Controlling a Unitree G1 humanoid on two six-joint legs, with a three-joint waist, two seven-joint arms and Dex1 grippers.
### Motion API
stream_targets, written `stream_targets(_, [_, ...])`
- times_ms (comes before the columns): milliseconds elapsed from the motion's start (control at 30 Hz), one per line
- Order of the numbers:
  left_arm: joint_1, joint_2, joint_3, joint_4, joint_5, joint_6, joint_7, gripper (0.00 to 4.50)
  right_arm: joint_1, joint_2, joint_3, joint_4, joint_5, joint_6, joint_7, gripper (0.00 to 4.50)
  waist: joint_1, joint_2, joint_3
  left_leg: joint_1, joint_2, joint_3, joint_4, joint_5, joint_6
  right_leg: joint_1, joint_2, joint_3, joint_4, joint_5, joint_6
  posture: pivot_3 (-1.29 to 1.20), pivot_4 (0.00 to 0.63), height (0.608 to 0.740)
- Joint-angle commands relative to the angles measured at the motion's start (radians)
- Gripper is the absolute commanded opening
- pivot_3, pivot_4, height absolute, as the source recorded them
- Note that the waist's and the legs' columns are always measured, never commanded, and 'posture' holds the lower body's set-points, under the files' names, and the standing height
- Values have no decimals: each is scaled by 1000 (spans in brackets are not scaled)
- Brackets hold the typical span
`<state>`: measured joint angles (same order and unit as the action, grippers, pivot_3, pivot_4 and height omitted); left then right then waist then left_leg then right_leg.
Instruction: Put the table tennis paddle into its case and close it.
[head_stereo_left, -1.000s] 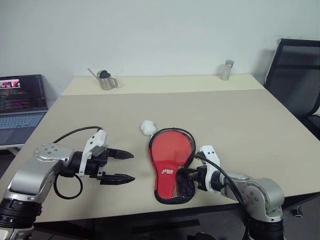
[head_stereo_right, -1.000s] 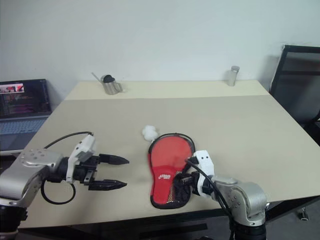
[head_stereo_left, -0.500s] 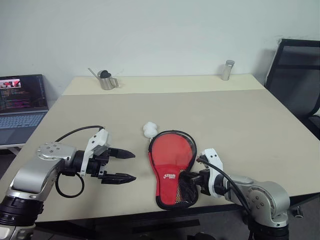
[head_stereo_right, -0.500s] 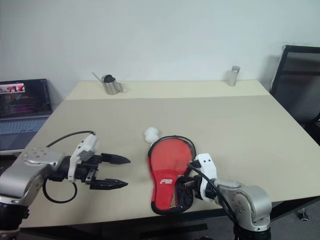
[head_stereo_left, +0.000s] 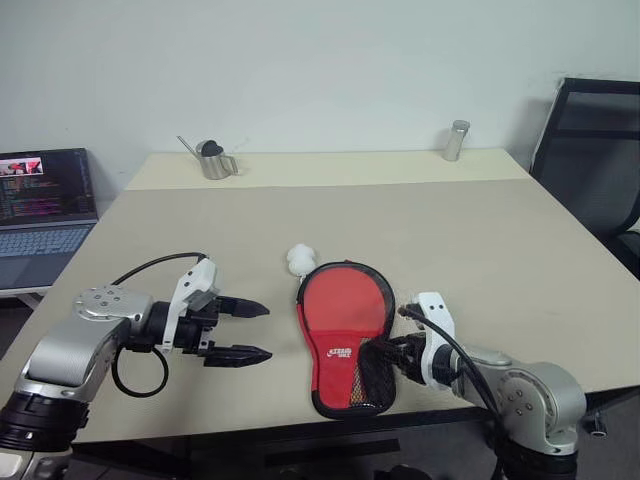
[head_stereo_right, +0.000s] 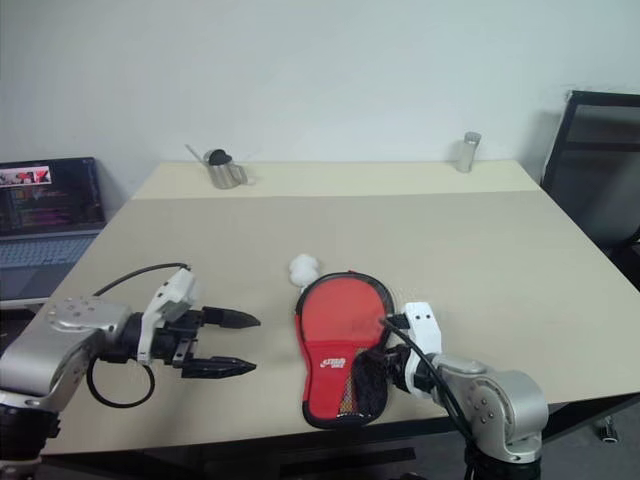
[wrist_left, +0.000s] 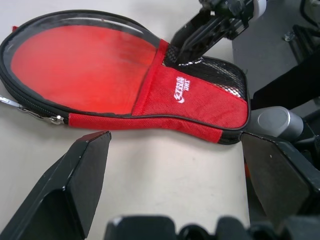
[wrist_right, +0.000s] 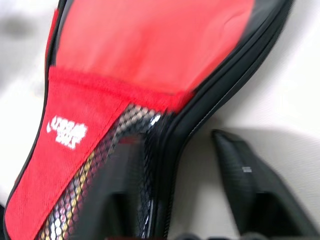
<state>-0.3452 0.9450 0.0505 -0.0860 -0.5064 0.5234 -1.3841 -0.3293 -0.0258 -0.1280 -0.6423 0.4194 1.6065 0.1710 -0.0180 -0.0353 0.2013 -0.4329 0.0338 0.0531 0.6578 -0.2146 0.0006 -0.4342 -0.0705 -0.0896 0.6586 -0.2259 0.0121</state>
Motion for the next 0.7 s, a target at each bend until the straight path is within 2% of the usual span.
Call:
stream_targets(33, [-4, -13, 6, -13, -1, -19, 16, 4500, -24, -21, -16, -93, 12, 8, 3, 3741, 0, 0, 0, 0, 0, 0, 0, 0, 0, 0, 0, 0, 0, 0, 0, 0, 150, 740])
stream_targets(100, [-10, -23, 7, -2, 2, -27, 24, 4500, -46, -58, -29, -116, 17, 5, 21, 4383, 0, 0, 0, 0, 0, 0, 0, 0, 0, 0, 0, 0, 0, 0, 0, 0, 150, 740])
stream_targets(133, [-15, -30, 11, 6, 2, -33, 32, 4500, -62, -79, -33, -114, 21, -7, 35, 4472, 0, 0, 0, 0, 0, 0, 0, 0, 0, 0, 0, 0, 0, 0, 0, 0, 150, 740])
stream_targets(233, [-36, -54, 18, 29, 5, -33, 66, 4500, -108, -141, -16, -65, 31, -91, 84, 4472, 1, 0, 0, 0, 0, 0, 0, 0, 0, -1, 0, -1, 0, 0, 0, 0, 150, 740])
stream_targets(467, [-128, -113, 25, 151, 45, 2, 224, 4500, -188, -227, 174, 87, 2, -398, 196, 4472, 1, 0, 0, 0, 0, 1, 0, 0, 0, -1, 2, -1, 0, 0, 0, 0, 150, 740])
stream_targets(567, [-167, -162, 25, 247, 130, -58, 366, 4500, -172, -249, 289, 174, -58, -552, 222, 4472, 2, -1, 0, 0, -1, 1, 0, 0, 0, -1, 2, -1, 0, 0, 1, 0, 150, 740])
stream_targets(700, [-212, -198, 40, 310, 158, -47, 465, 4500, -154, -235, 327, 237, -79, -626, 223, 4472, 7, -1, 0, -1, -1, 2, 0, 0, 0, -1, 1, 0, 0, 1, 1, 0, 150, 740])
